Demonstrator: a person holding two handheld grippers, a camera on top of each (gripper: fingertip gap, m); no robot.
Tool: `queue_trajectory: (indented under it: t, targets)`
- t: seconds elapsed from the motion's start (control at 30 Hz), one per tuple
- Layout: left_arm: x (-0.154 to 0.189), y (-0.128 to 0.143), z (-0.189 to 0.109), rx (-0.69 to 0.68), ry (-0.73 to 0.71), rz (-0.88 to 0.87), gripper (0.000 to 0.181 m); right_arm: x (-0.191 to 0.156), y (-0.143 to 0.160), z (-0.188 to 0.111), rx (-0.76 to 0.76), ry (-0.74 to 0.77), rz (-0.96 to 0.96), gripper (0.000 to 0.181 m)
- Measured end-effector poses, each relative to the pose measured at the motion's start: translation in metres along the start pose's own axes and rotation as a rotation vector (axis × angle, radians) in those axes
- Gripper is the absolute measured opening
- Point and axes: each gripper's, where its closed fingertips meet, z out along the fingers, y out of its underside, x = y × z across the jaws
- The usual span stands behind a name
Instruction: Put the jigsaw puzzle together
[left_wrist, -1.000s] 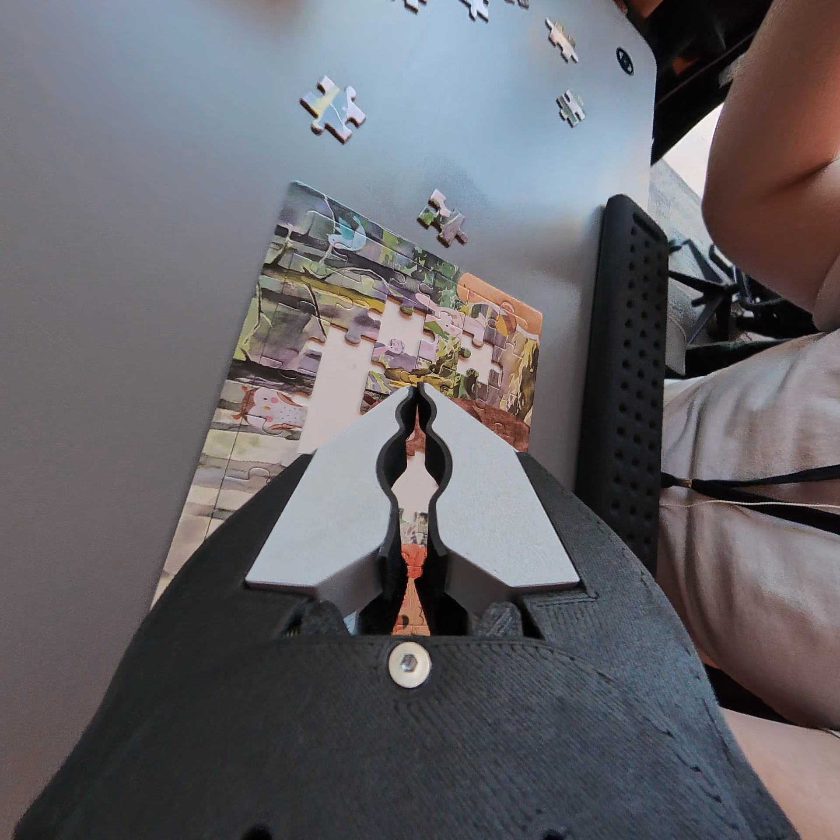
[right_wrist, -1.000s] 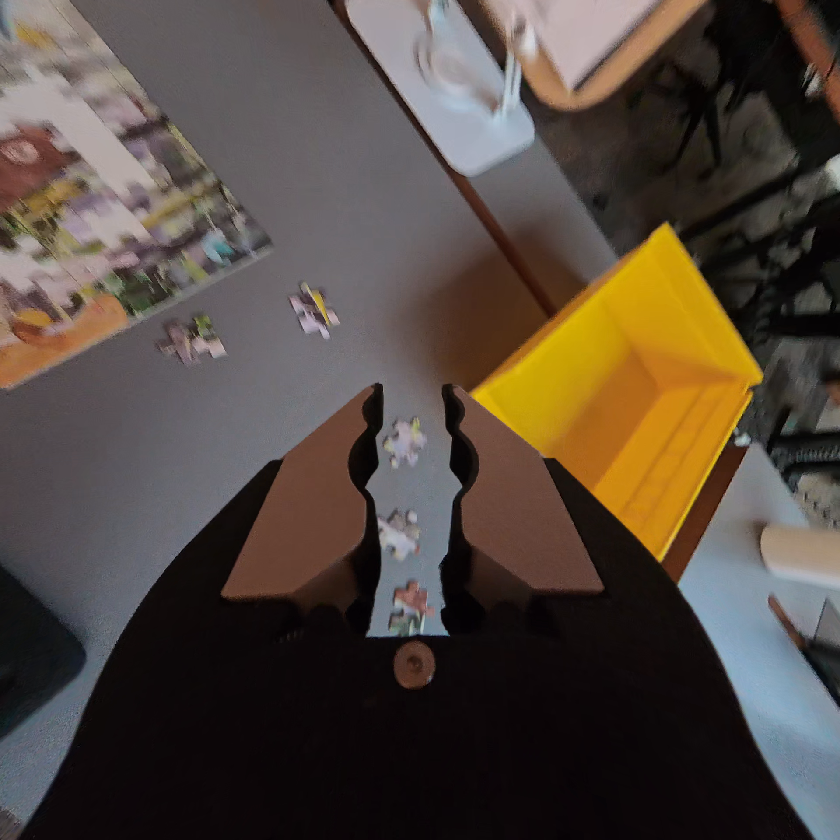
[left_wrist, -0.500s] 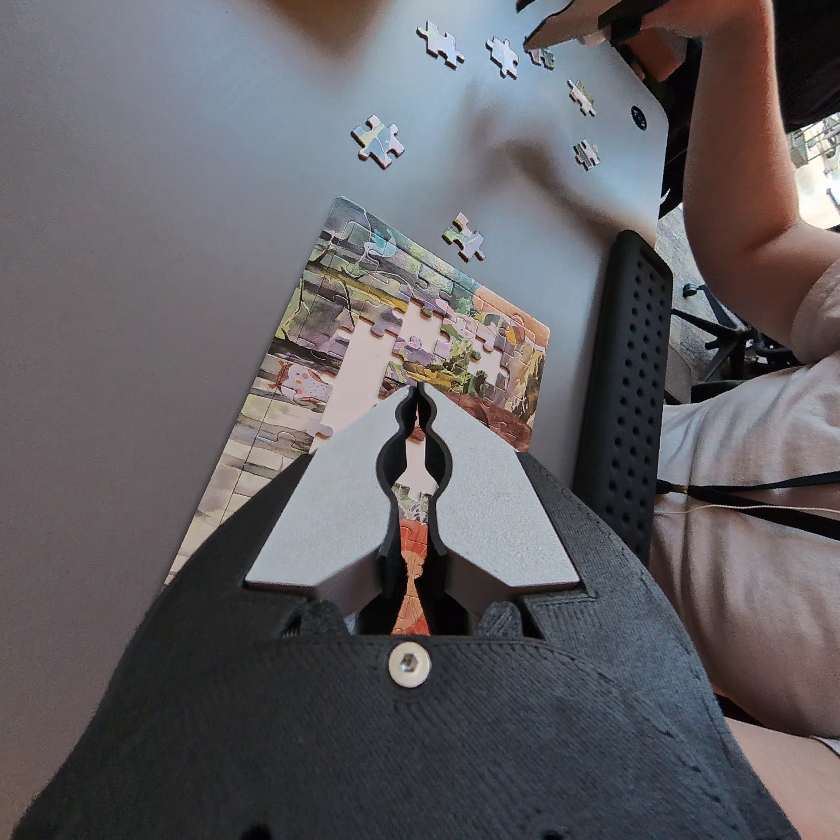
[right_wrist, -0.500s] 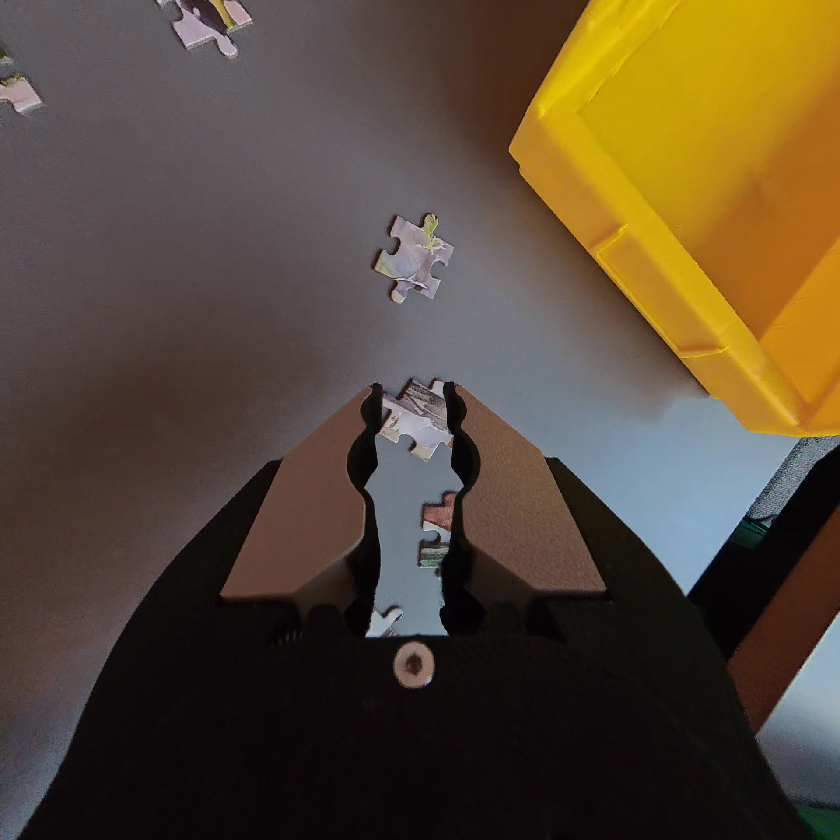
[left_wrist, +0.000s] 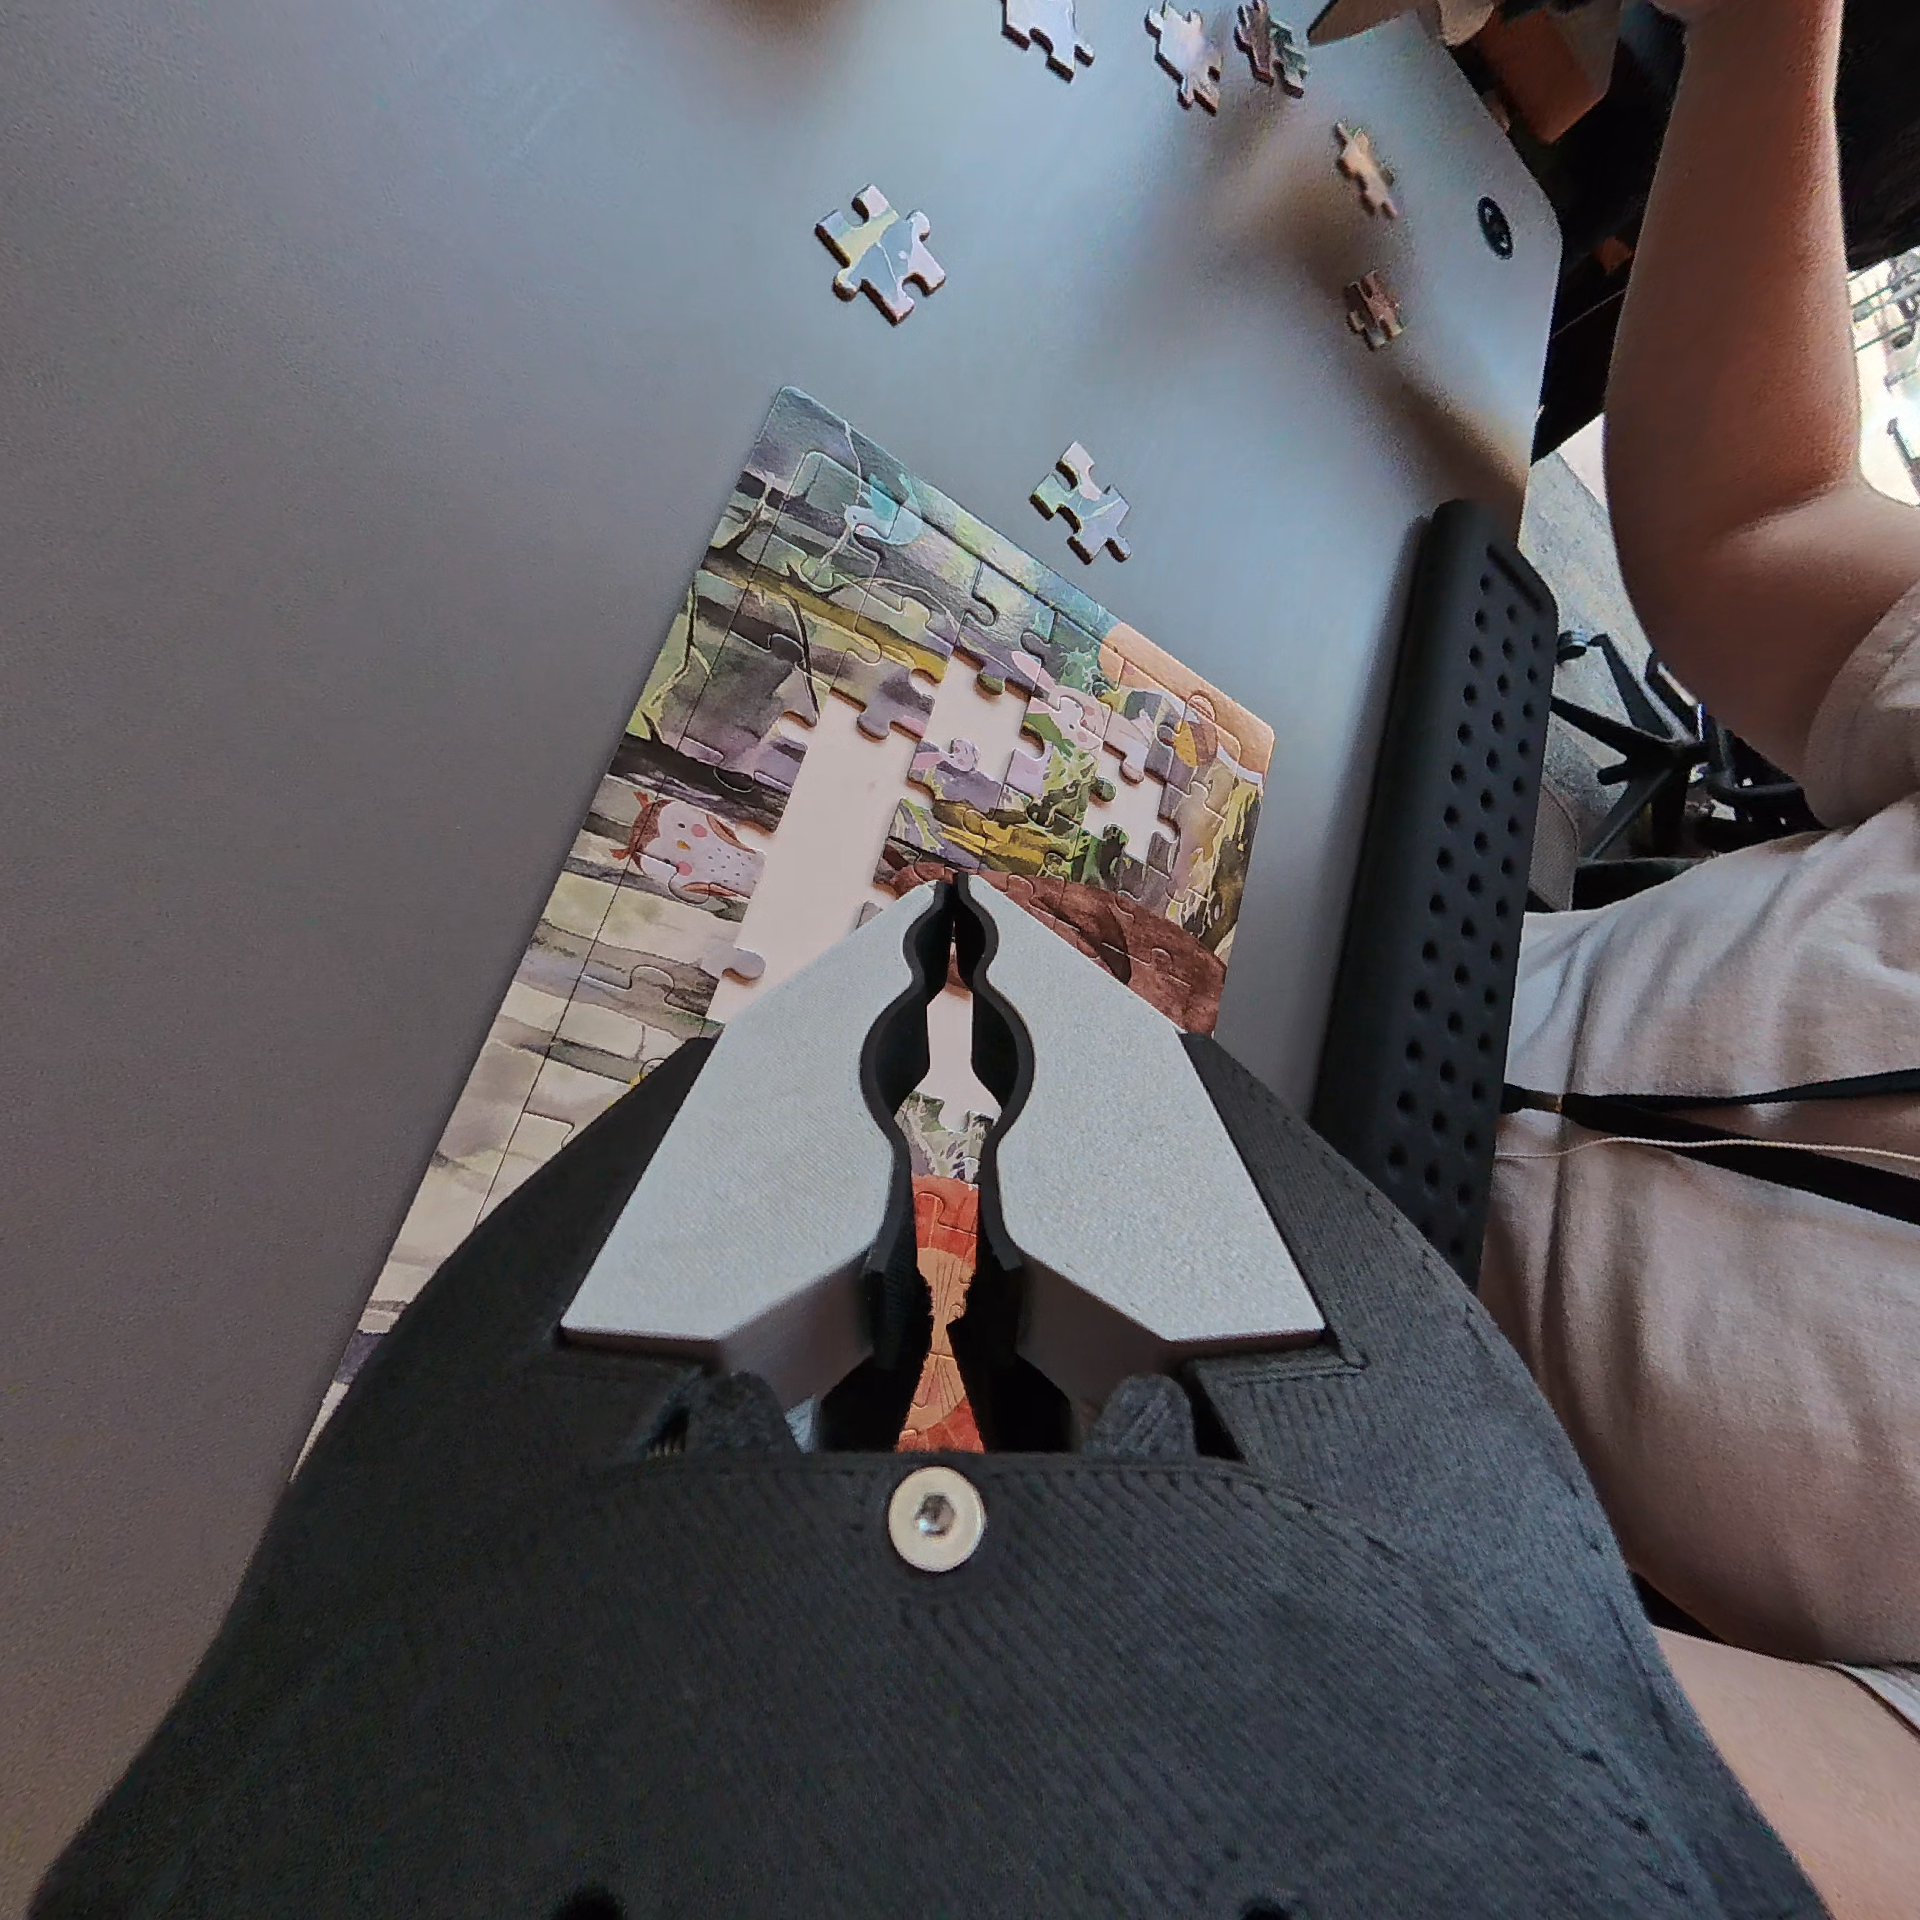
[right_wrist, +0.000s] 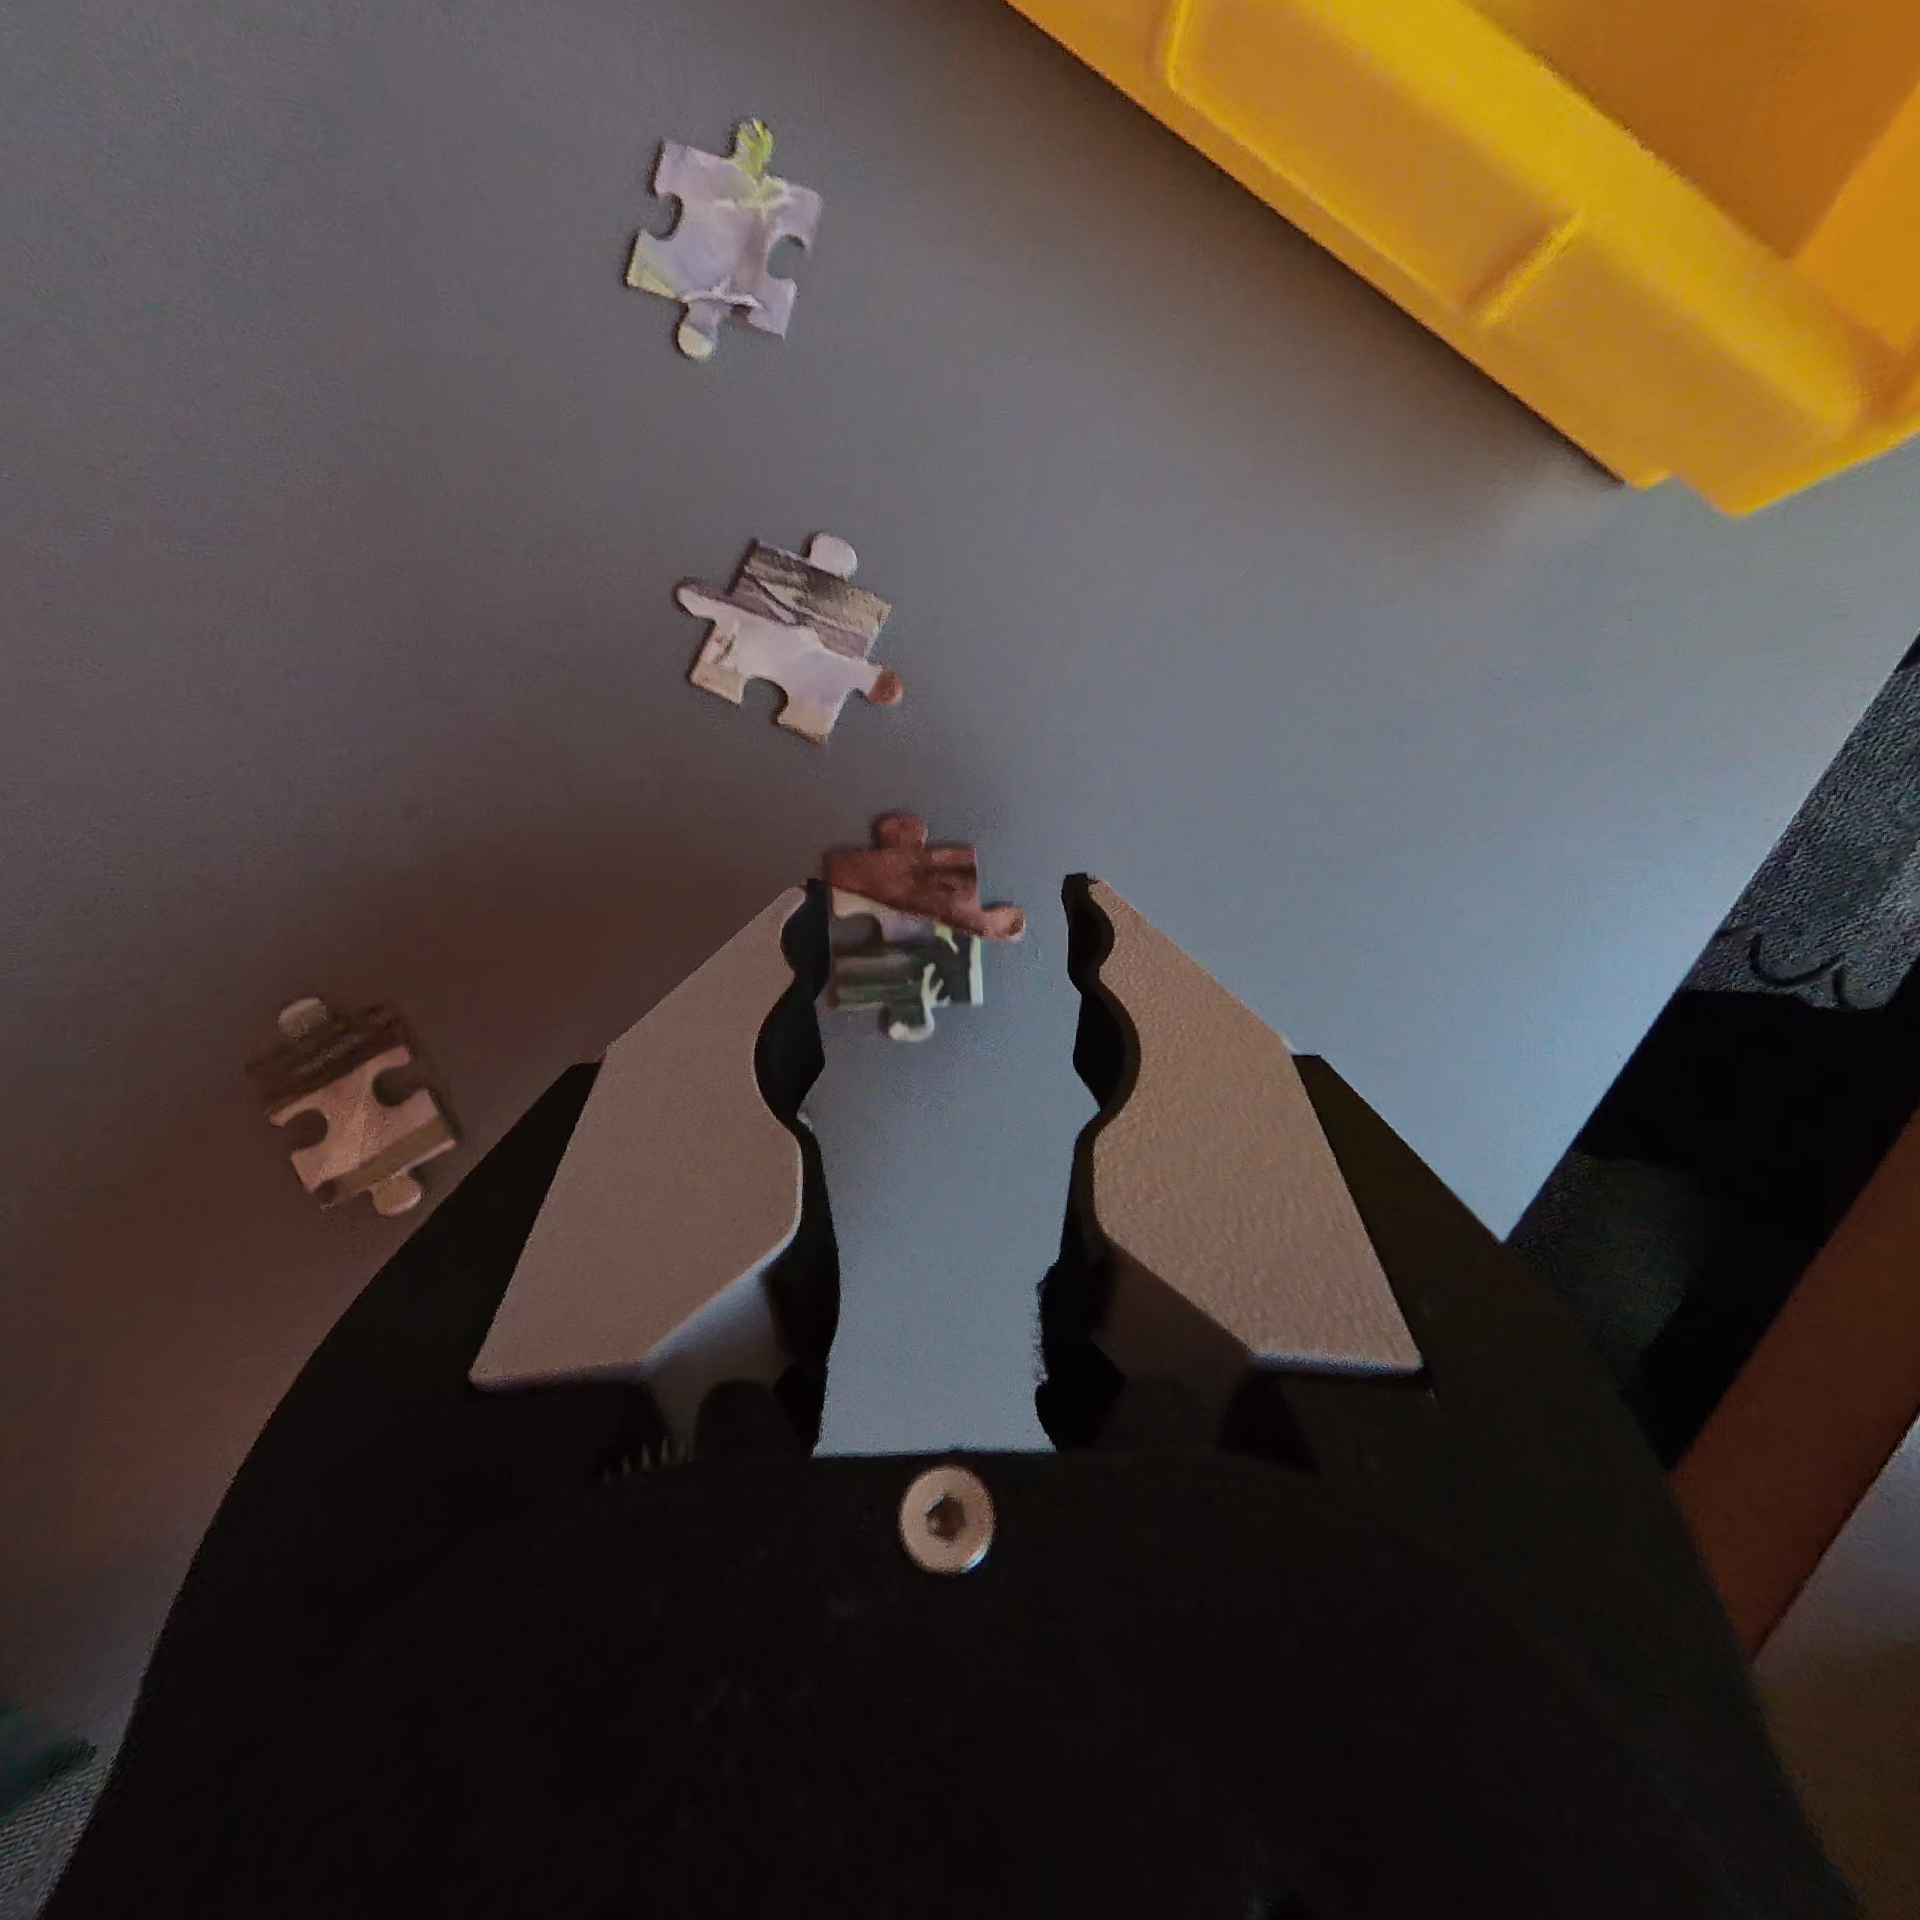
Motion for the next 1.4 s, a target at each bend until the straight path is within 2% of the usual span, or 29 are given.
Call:
queue_trajectory:
  t: [0.13,0.23,0.5,0.6,0.8,0.9,1.03,1.23,1.3,1.4]
  targets:
    - [0.002,-0.001,0.001,-0.004,0.000,0.008,0.000,-0.002,0.025,-0.002,-0.012,-0.033,0.035,0.050]
    - [0.002,0.000,0.001,-0.005,0.001,0.007,0.000,-0.006,0.033,0.002,0.003,-0.045,0.044,0.050]
    - [0.002,0.002,-0.002,-0.003,-0.005,0.003,0.000,-0.005,0.029,0.004,0.055,-0.023,0.046,0.039]
    - [0.002,0.001,-0.005,0.009,-0.005,0.001,0.000,-0.008,0.026,0.005,0.055,-0.030,0.035,0.029]
    - [0.003,-0.001,-0.013,0.040,-0.004,0.003,0.000,-0.018,0.017,0.007,0.021,0.036,-0.074,0.029]
    - [0.003,-0.003,-0.015,0.055,0.002,0.003,0.000,-0.036,-0.009,0.003,0.054,0.097,-0.193,0.029]
    - [0.005,-0.005,-0.014,0.069,0.022,-0.002,0.000,-0.093,-0.074,0.002,0.176,0.133,-0.411,0.029]
    - [0.006,-0.006,-0.007,0.068,0.060,-0.013,0.000,-0.210,-0.161,0.039,0.292,0.027,-0.695,0.029]
    - [0.004,-0.007,-0.004,0.078,0.064,-0.022,0.000,-0.244,-0.180,0.054,0.311,-0.032,-0.759,0.029]
    - [-0.005,-0.019,-0.007,0.157,0.044,-0.035,0.000,-0.276,-0.196,0.077,0.315,-0.081,-0.831,0.029]
